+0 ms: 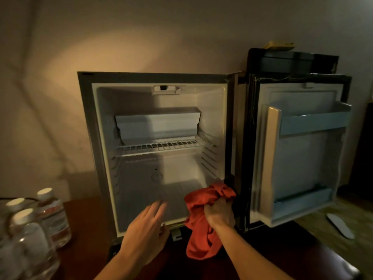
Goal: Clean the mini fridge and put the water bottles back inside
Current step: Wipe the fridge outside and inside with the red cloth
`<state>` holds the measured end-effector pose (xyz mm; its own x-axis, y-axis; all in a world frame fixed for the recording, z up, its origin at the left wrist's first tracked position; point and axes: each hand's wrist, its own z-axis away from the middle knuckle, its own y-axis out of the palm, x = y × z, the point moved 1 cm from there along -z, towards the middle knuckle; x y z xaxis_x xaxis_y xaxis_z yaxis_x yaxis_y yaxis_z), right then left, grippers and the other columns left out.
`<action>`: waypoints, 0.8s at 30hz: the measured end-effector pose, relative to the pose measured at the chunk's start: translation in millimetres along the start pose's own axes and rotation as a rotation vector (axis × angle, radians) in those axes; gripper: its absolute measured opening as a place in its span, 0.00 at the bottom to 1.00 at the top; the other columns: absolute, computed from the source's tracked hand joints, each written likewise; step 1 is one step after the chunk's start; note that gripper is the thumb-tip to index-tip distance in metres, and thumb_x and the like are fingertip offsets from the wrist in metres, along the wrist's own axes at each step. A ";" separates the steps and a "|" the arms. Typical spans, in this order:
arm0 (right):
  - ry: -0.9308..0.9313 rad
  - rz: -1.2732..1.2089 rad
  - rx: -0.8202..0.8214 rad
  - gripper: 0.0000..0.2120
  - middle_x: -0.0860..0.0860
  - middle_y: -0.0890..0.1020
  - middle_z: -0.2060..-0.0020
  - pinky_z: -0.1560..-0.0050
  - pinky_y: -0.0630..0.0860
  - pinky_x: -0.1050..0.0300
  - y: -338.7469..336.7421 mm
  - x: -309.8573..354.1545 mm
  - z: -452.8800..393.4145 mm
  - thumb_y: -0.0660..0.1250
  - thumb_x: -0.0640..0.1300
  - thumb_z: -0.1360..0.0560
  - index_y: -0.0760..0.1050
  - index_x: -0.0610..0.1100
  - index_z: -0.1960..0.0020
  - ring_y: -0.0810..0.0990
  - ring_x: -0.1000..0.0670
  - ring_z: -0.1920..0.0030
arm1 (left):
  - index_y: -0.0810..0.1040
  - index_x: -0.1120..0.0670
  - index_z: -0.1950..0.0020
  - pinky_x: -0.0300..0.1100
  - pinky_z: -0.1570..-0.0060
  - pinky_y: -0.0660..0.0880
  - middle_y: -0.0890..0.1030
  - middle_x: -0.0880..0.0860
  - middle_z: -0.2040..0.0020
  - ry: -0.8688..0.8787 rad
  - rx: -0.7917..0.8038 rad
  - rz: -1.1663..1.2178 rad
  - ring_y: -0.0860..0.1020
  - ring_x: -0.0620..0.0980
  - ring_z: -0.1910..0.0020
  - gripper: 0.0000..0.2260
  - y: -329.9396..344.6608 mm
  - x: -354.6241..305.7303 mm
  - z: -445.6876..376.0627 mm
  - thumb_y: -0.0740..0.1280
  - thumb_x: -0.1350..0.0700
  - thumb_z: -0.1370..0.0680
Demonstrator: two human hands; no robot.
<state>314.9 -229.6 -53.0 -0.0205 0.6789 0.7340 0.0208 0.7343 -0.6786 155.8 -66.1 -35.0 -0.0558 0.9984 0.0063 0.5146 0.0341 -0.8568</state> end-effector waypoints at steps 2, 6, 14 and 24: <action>0.013 0.028 -0.001 0.28 0.42 0.70 0.33 0.40 0.72 0.49 -1.5 0.8 0.6 0.64 0.52 0.27 0.67 0.43 0.30 0.74 0.39 0.36 | 0.78 0.56 0.37 0.38 0.53 0.79 0.81 0.51 0.42 -0.012 0.013 -0.002 0.82 0.50 0.47 0.31 2.9 -1.8 1.5 0.78 0.53 0.40; 0.001 0.131 0.024 0.26 0.43 0.71 0.34 0.40 0.72 0.50 -5.2 2.5 0.1 0.63 0.53 0.28 0.71 0.44 0.33 0.76 0.40 0.38 | 0.78 0.56 0.37 0.38 0.53 0.79 0.81 0.52 0.41 -0.021 0.032 0.003 0.82 0.50 0.46 0.31 9.9 -6.6 2.0 0.77 0.53 0.39; -0.264 0.394 -0.124 0.34 0.38 0.53 0.28 0.42 0.75 0.49 10.3 -11.8 21.5 0.64 0.58 0.26 0.62 0.37 0.28 0.66 0.38 0.34 | 0.77 0.55 0.37 0.39 0.52 0.79 0.80 0.51 0.40 -0.009 0.024 0.050 0.81 0.50 0.47 0.29 11.2 -14.3 1.2 0.75 0.53 0.37; -0.373 0.223 -0.357 0.37 0.44 0.66 0.28 0.49 0.78 0.46 -9.0 -12.0 18.1 0.64 0.42 0.25 0.52 0.48 0.21 0.78 0.39 0.42 | 0.78 0.57 0.36 0.39 0.50 0.78 0.80 0.53 0.40 -0.035 0.064 0.041 0.82 0.50 0.47 0.29 17.3 -2.4 9.1 0.75 0.54 0.36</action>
<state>296.9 -244.3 -56.2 -0.3279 0.8194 0.4702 0.4006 0.5713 -0.7163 157.2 -68.4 -54.5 -0.0662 0.9967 -0.0466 0.4618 -0.0108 -0.8869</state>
